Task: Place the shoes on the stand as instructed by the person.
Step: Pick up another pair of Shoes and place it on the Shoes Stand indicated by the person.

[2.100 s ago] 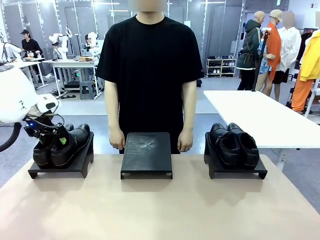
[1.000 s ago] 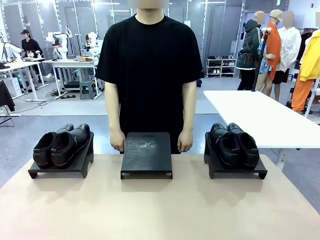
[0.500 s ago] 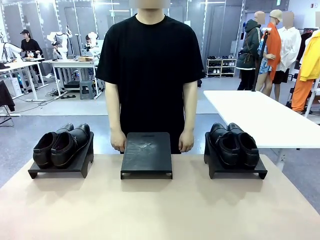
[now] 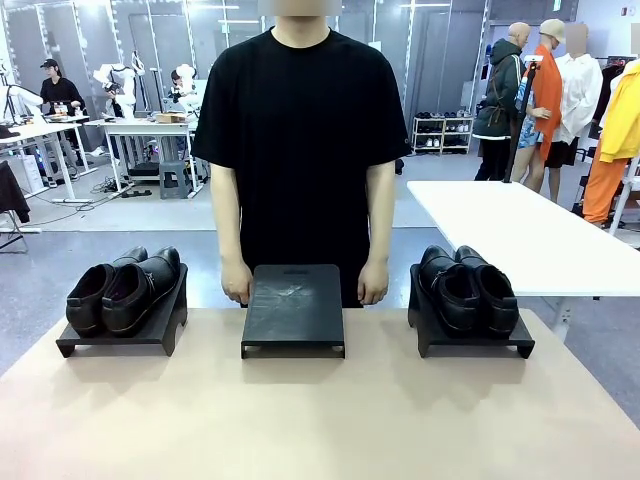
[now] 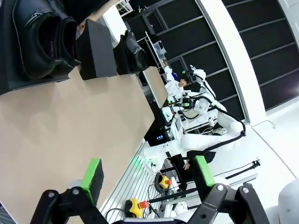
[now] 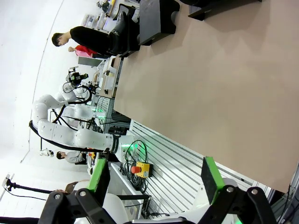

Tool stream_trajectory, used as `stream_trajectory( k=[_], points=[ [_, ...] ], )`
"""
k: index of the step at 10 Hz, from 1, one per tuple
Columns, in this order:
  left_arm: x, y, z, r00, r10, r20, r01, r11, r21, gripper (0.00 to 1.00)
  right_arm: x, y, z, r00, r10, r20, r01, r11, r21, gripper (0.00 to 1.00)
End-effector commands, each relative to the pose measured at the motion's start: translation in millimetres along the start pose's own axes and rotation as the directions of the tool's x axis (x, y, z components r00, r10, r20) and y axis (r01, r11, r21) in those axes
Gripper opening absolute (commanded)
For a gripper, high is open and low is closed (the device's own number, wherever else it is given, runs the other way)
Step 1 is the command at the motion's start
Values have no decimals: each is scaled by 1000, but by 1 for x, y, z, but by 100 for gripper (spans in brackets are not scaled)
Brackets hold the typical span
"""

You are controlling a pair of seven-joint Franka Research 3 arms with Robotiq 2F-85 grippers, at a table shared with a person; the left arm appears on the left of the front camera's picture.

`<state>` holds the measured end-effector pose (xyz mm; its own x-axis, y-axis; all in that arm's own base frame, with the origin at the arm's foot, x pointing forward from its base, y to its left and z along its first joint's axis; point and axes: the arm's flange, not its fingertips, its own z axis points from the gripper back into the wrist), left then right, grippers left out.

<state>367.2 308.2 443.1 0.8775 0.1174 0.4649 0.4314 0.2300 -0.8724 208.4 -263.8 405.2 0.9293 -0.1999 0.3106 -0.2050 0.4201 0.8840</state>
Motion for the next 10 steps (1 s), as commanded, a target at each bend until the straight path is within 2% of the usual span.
stream_trajectory(
  k=[1, 10],
  points=[
    [-3, -4, 1, 1000, -15, -19, 15, 1000, 10, 98, -1, 3, 3, 1000, 7, -4, -7, 1000, 1, 100],
    [-3, -4, 1, 1000, -15, -19, 15, 1000, 10, 98, -1, 3, 3, 1000, 7, -4, -7, 1000, 1, 100]
  ],
)
